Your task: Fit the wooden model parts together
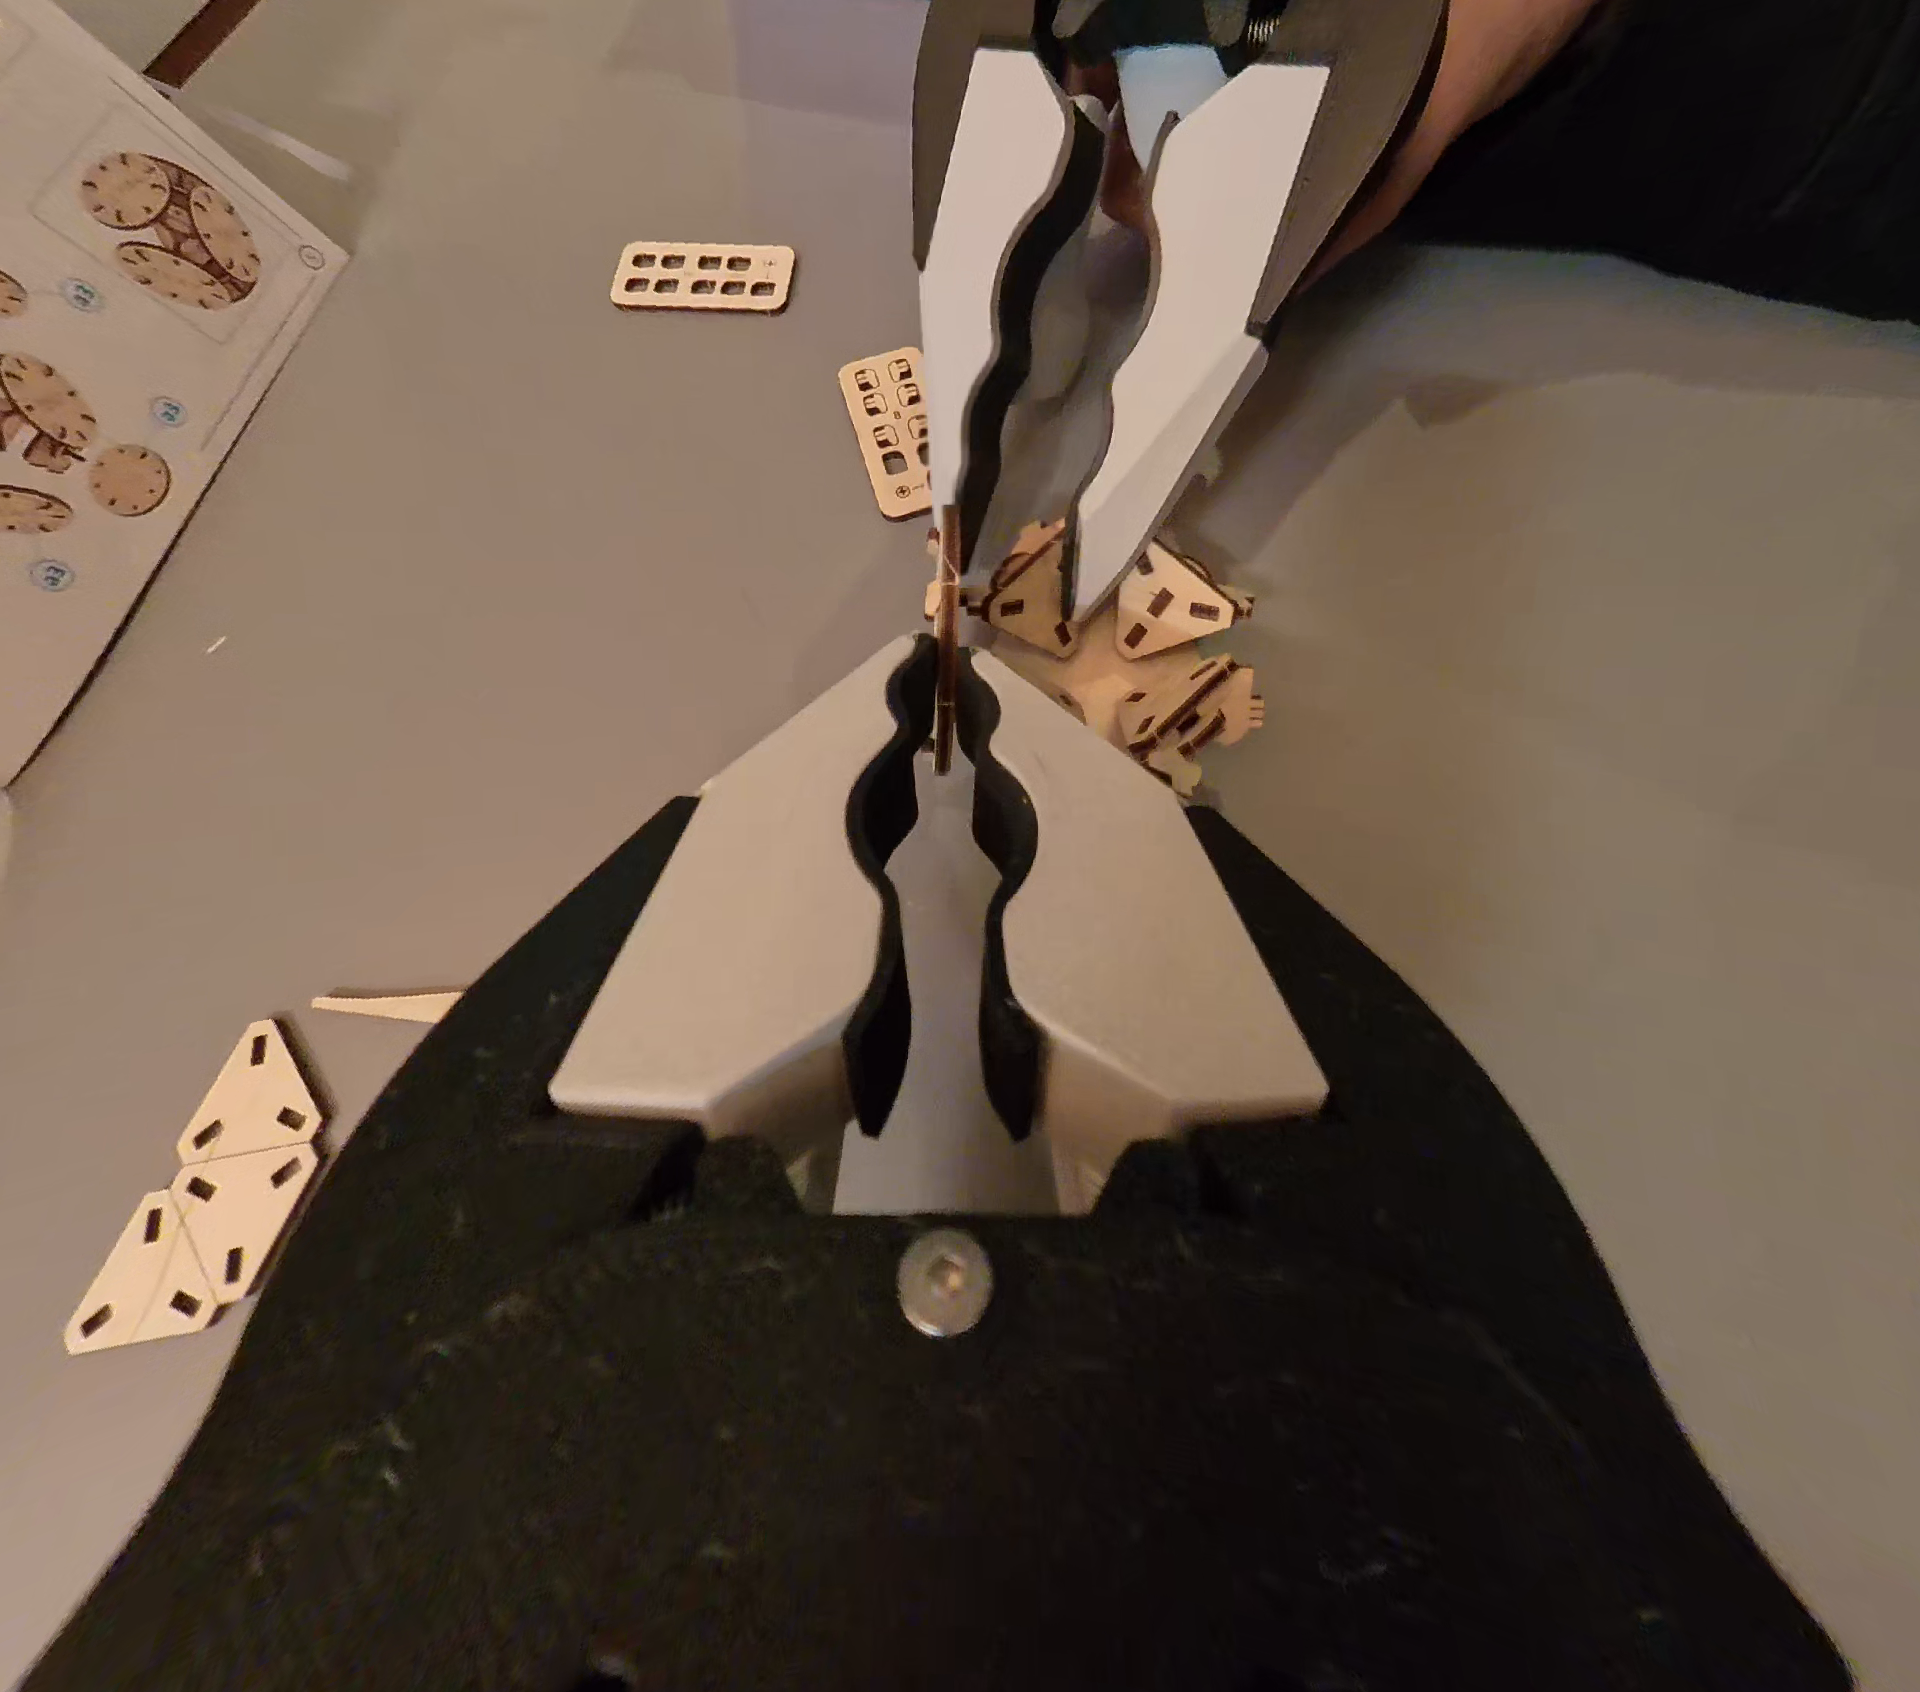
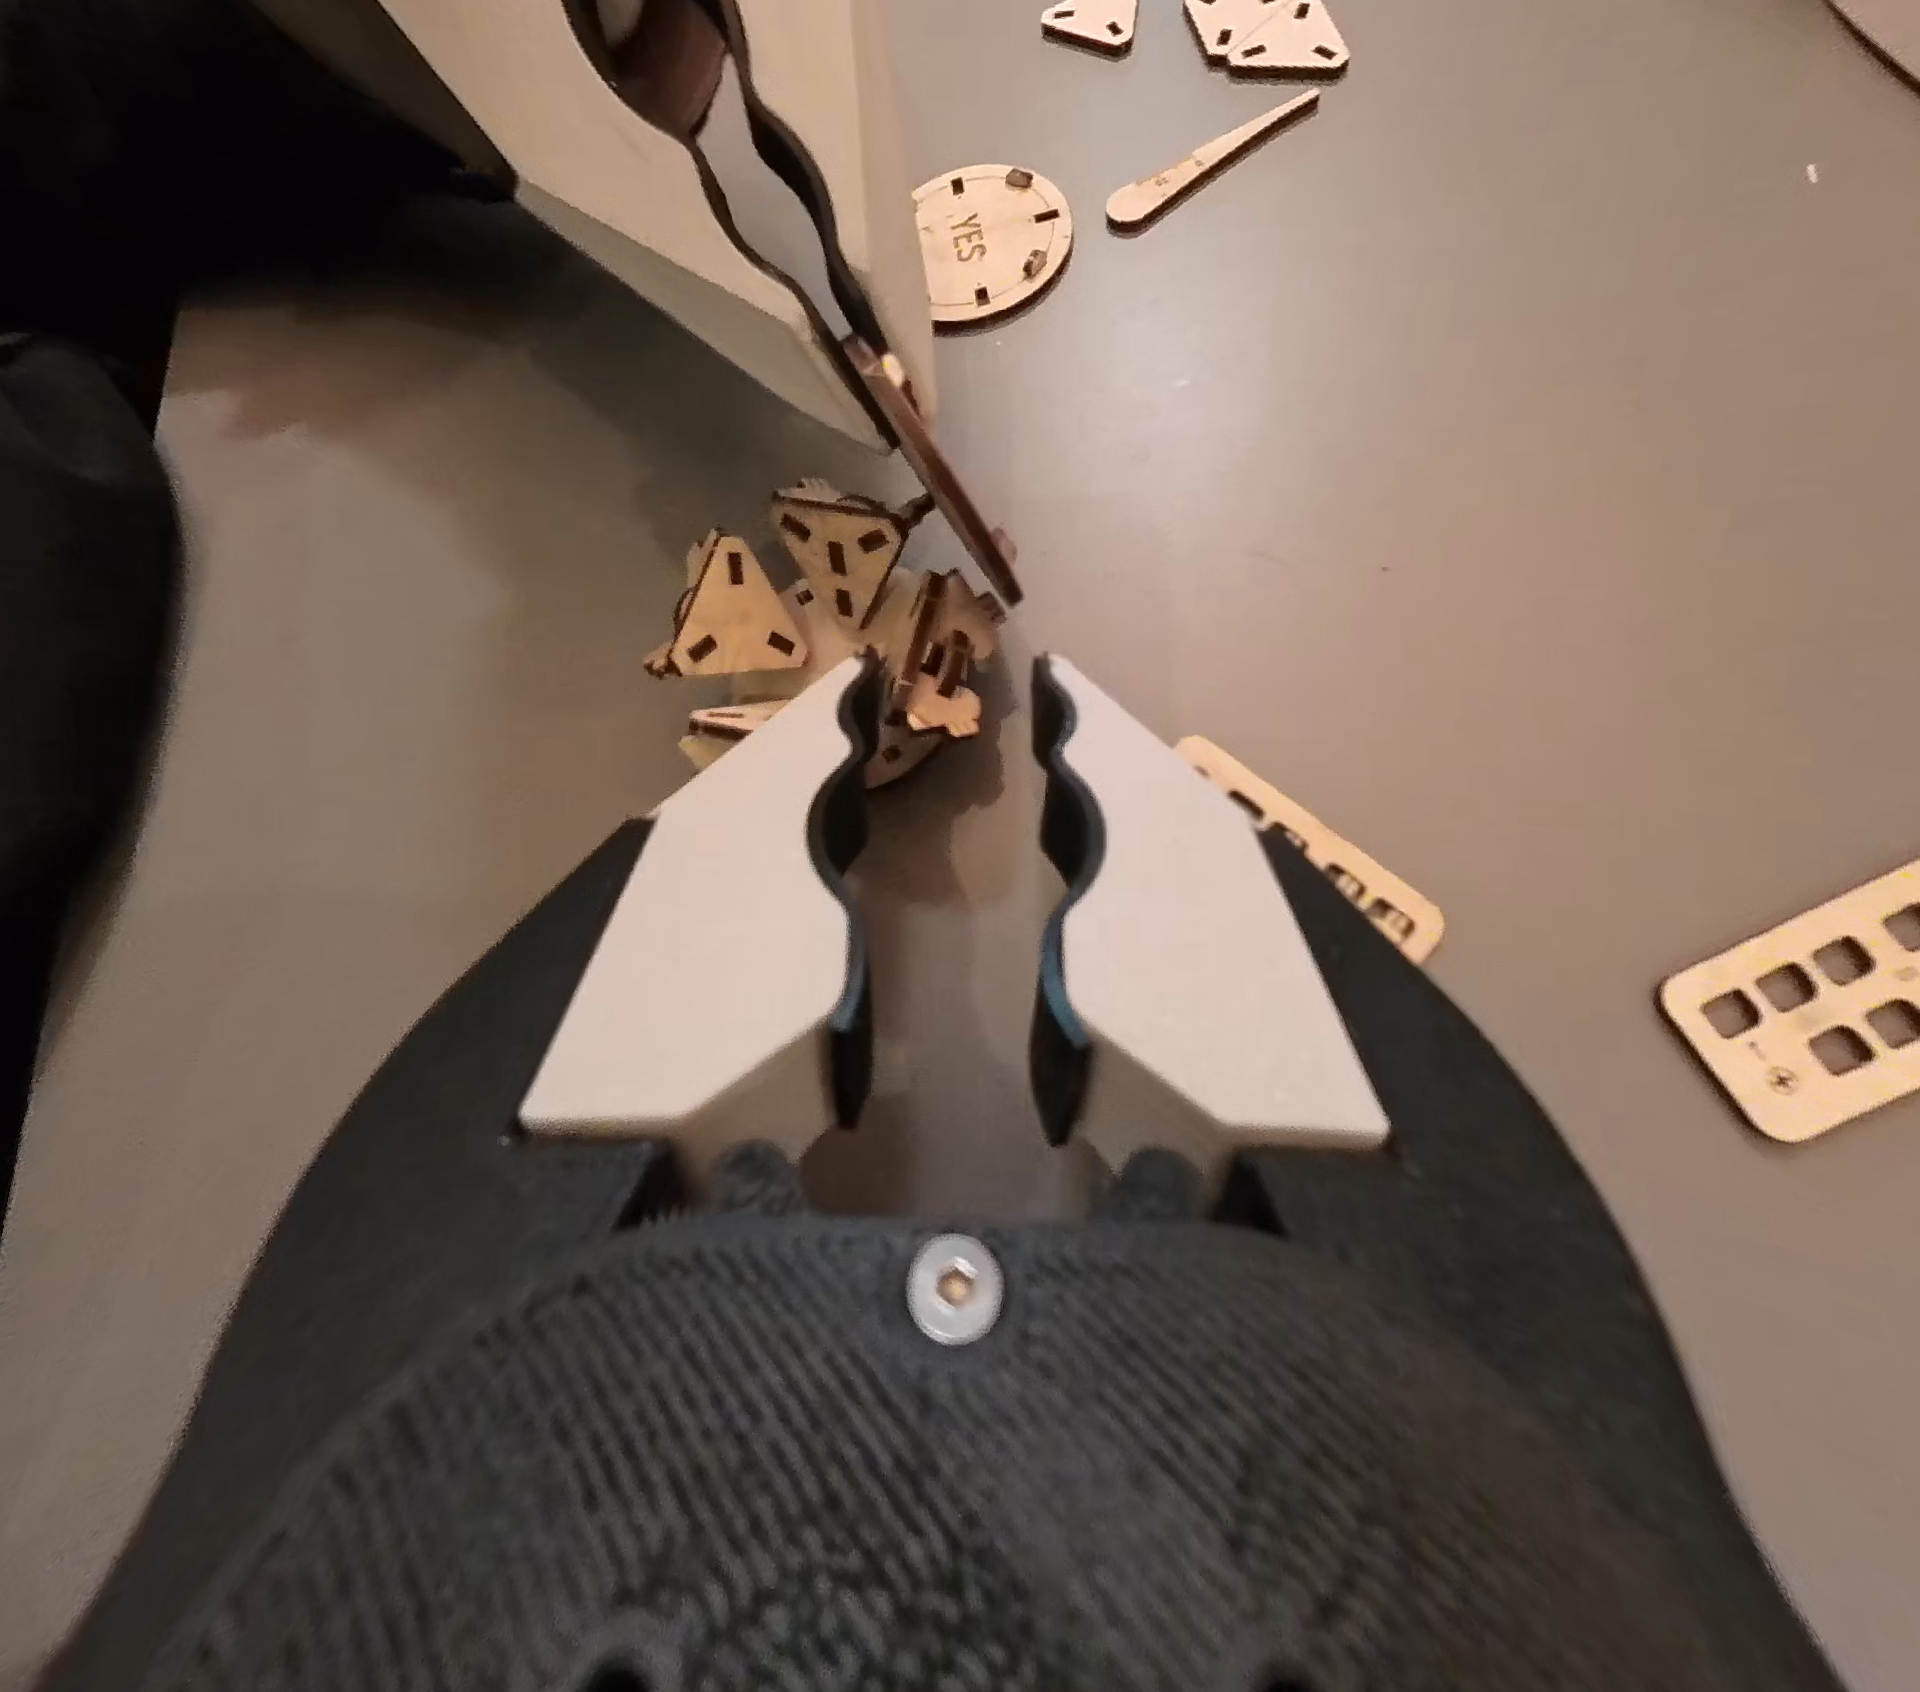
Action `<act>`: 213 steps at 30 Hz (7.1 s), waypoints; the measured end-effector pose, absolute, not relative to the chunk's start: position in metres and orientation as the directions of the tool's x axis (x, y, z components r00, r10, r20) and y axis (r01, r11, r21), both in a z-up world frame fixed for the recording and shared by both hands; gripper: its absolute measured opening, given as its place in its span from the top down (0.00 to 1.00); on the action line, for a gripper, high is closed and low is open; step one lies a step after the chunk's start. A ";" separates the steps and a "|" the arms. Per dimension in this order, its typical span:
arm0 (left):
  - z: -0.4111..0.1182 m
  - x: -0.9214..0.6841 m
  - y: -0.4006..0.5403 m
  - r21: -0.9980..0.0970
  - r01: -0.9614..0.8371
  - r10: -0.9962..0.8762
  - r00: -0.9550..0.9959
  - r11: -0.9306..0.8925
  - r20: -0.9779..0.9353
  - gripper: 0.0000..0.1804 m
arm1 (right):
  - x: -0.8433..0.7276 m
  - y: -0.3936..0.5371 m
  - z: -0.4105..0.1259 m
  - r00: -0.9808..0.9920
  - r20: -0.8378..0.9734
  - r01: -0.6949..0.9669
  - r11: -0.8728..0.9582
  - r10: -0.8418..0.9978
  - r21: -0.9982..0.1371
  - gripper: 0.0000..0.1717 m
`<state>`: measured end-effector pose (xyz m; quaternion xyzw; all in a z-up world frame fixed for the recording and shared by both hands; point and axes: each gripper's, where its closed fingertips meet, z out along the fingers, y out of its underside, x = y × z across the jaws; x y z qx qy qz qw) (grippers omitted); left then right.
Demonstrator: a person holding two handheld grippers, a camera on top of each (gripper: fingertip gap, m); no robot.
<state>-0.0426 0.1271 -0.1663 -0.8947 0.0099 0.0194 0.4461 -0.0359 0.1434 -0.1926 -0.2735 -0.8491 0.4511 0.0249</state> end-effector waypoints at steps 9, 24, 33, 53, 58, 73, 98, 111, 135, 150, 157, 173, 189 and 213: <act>-0.169 -0.042 0.130 -0.789 -0.044 0.006 0.998 -0.613 -0.060 1.00 | -0.033 0.141 -0.192 -0.851 -0.210 0.446 0.450 0.482 -0.773 0.90; -0.167 -0.042 0.129 -0.798 -0.023 0.006 0.999 -0.603 -0.033 1.00 | -0.033 0.138 -0.192 -0.843 -0.240 0.468 0.434 0.482 -0.770 0.90; -0.167 -0.037 0.129 -0.807 -0.027 -0.017 1.000 -0.590 -0.021 1.00 | -0.037 0.139 -0.194 -0.834 -0.213 0.465 0.441 0.509 -0.768 0.80; -0.168 -0.033 0.130 -0.816 -0.069 -0.066 0.997 -0.574 -0.038 1.00 | -0.033 0.133 -0.191 -0.873 -0.169 0.393 0.455 0.458 -0.799 0.86; -0.168 -0.033 0.130 -0.815 -0.065 -0.071 0.997 -0.575 -0.030 1.00 | -0.034 0.133 -0.191 -0.875 -0.153 0.381 0.461 0.459 -0.801 0.86; -0.168 -0.033 0.130 -0.814 -0.047 -0.072 0.997 -0.579 -0.006 1.00 | -0.041 0.134 -0.187 -0.872 -0.057 0.315 0.470 0.486 -0.825 0.79; -0.170 -0.029 0.132 -0.811 -0.066 -0.087 0.996 -0.582 -0.019 1.00 | -0.032 0.132 -0.192 -0.889 -0.100 0.337 0.489 0.447 -0.805 0.84; -0.171 -0.029 0.132 -0.801 -0.083 -0.086 0.995 -0.593 -0.040 1.00 | -0.033 0.130 -0.191 -0.884 -0.100 0.342 0.484 0.457 -0.805 0.86; -0.169 -0.027 0.129 -0.798 -0.076 -0.112 0.994 -0.598 -0.011 1.00 | -0.031 0.128 -0.188 -0.893 -0.069 0.309 0.496 0.444 -0.812 0.88; -0.170 -0.026 0.130 -0.795 -0.075 -0.117 0.993 -0.601 -0.006 1.00 | -0.031 0.129 -0.188 -0.892 -0.068 0.313 0.500 0.448 -0.807 0.85; -0.174 -0.024 0.130 -0.782 -0.083 -0.121 0.993 -0.617 -0.010 1.00 | -0.031 0.134 -0.191 -0.881 -0.071 0.341 0.525 0.467 -0.780 0.75; -0.170 -0.024 0.132 -0.791 -0.012 -0.120 0.990 -0.612 0.078 1.00 | -0.017 0.146 -0.187 -0.892 -0.048 0.342 0.601 0.450 -0.723 0.73; -0.167 -0.022 0.130 -0.783 -0.034 -0.128 0.990 -0.621 0.058 1.00 | -0.017 0.138 -0.191 -0.895 -0.104 0.361 0.567 0.434 -0.740 0.83; -0.167 -0.016 0.129 -0.718 -0.131 -0.142 0.989 -0.683 -0.044 1.00 | -0.014 0.132 -0.190 -0.910 -0.080 0.324 0.578 0.407 -0.749 0.85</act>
